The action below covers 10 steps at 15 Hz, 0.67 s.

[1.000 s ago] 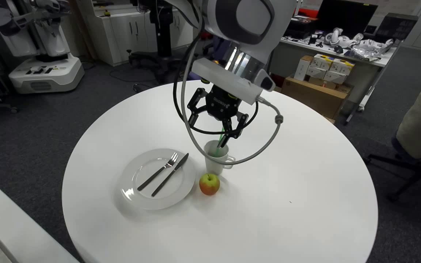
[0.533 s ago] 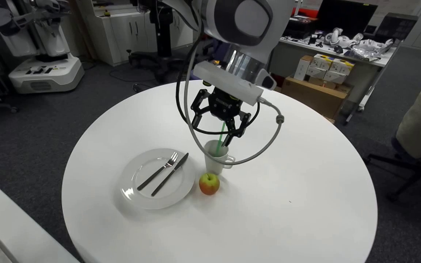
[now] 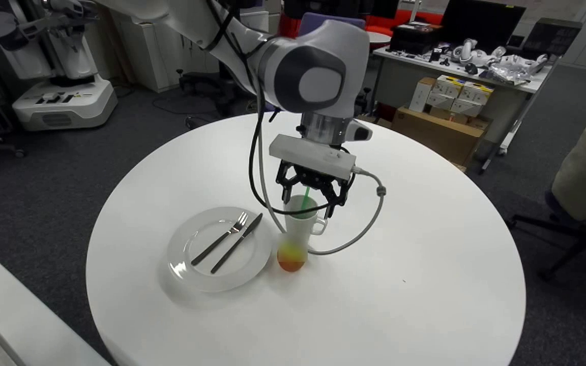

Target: Move the apple

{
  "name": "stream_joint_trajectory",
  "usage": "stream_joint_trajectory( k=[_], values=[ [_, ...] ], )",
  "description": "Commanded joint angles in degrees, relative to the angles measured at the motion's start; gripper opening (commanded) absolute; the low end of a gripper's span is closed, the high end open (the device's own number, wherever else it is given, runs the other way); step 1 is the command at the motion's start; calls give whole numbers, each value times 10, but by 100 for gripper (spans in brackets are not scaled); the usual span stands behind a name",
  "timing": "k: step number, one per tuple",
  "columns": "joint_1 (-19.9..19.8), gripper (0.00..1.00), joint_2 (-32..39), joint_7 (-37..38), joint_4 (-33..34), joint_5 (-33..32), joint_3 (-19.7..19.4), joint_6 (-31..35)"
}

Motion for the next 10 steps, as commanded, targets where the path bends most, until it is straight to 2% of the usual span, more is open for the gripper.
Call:
stream_joint_trajectory(
  k=[1, 5, 6, 10],
  values=[
    [-14, 100, -18, -34, -55, -19, 18, 46],
    [-18, 100, -23, -49, -87, -12, 24, 91],
    [-13, 100, 0, -28, -56, -14, 21, 65],
    [-13, 100, 2, -28, -58, -14, 23, 67]
  ],
)
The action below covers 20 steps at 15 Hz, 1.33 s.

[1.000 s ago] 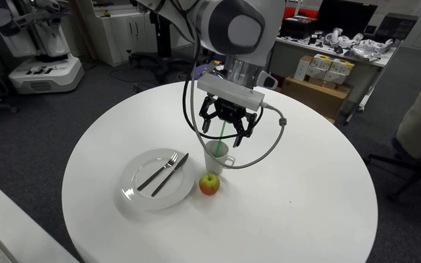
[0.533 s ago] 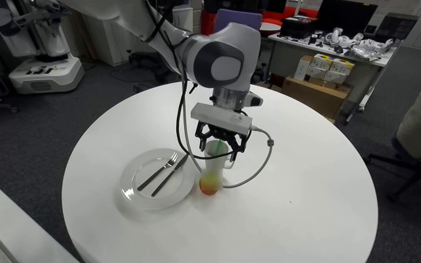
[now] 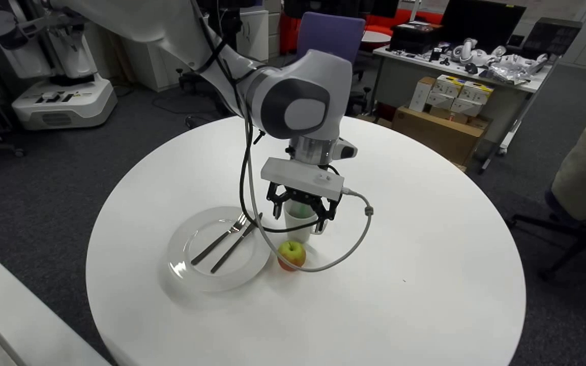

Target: Move the apple

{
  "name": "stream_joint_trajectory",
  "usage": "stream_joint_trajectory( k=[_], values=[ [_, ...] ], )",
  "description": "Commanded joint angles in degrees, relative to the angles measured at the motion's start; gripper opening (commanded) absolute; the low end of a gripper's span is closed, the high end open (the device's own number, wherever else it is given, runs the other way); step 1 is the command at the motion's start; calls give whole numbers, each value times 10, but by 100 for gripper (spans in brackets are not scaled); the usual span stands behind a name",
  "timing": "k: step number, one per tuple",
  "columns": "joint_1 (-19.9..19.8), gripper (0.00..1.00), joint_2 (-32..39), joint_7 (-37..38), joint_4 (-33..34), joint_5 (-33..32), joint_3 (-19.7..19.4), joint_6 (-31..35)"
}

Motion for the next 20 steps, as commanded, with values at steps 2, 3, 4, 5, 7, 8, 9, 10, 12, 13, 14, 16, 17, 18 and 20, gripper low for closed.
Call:
stream_joint_trajectory(
  k=[2, 3, 4, 5, 7, 8, 9, 10, 12, 13, 14, 16, 17, 18, 20],
  values=[
    [-9, 100, 0, 4, 1, -6, 10, -2],
    [-9, 100, 0, 4, 1, -6, 10, -2],
    [-7, 100, 1, 5, -1, -11, 8, 3],
    [-7, 100, 5, 6, -2, -14, 7, 5],
    [-7, 100, 17, 10, -3, -19, 5, 10],
    [-7, 100, 23, 11, -3, -22, 5, 10],
    [-8, 100, 29, 13, -3, -23, 4, 12],
    [-9, 100, 33, 13, -2, -25, 4, 12],
    [-16, 100, 33, 6, -8, -27, 1, 8],
    [-18, 100, 34, 5, -9, -29, -1, 7],
    [-21, 100, 33, 4, -11, -32, -4, 8],
    [-25, 100, 35, 7, -10, -37, -7, 10],
    [-26, 100, 40, 10, -8, -39, -8, 12],
    [-29, 100, 41, 9, -7, -41, -8, 10],
    [-31, 100, 44, 6, -9, -43, -6, 12]
  ],
)
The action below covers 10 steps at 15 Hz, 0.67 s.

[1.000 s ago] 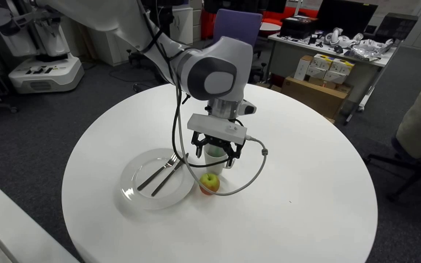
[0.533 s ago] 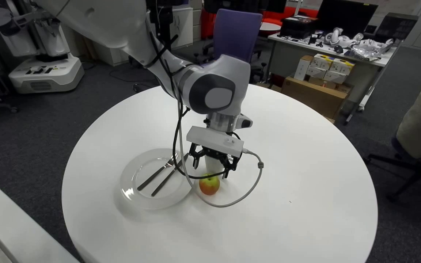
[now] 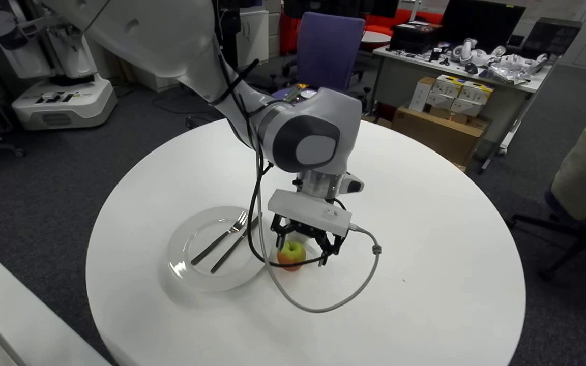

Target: Move the apple

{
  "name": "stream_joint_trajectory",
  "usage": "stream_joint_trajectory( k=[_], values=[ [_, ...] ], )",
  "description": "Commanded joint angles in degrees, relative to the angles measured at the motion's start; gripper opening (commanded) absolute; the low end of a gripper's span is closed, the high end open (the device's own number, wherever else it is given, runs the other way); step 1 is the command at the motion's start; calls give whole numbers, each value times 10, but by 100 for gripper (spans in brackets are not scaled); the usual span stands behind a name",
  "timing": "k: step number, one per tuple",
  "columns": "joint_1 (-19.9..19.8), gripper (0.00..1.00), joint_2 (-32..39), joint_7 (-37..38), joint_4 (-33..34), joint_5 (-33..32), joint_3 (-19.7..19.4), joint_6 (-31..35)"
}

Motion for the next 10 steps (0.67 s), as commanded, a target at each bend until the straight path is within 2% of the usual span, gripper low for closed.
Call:
stream_joint_trajectory(
  k=[1, 10],
  values=[
    [-8, 100, -3, 2, -11, -16, 6, 12],
    [-9, 100, 5, -8, -16, -9, 22, 25]
  ],
)
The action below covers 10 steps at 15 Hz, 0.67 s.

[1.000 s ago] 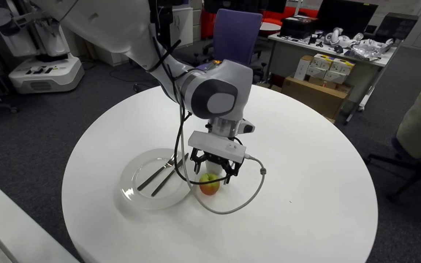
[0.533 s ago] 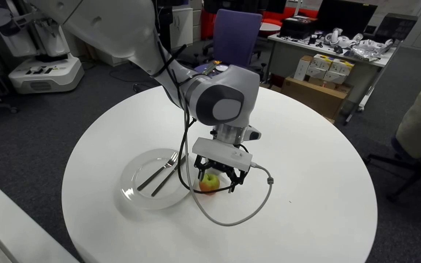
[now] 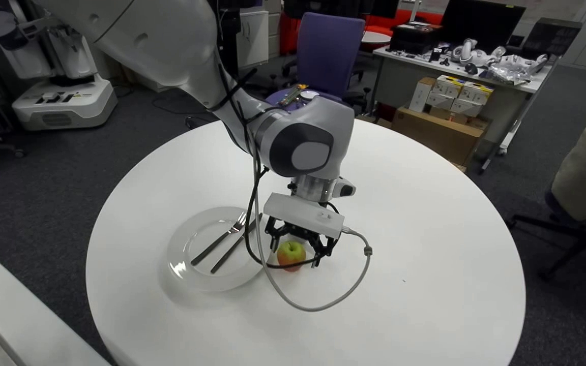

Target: Move the apple

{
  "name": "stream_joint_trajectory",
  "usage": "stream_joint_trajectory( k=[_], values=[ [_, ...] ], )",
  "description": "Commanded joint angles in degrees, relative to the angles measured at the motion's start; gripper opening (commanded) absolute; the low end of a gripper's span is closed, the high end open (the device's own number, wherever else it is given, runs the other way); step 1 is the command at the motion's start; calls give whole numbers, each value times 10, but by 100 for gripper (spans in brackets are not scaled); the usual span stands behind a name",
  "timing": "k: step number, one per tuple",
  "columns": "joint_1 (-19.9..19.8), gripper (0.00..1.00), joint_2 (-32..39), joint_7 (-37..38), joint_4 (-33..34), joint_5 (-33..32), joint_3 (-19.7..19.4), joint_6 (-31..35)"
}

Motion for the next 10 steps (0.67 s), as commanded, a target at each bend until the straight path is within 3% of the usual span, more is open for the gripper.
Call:
stream_joint_trajectory(
  k=[1, 10],
  values=[
    [-8, 100, -7, -5, -15, -5, 11, 26],
    [-4, 100, 35, 7, -5, -4, 26, 87]
  ],
)
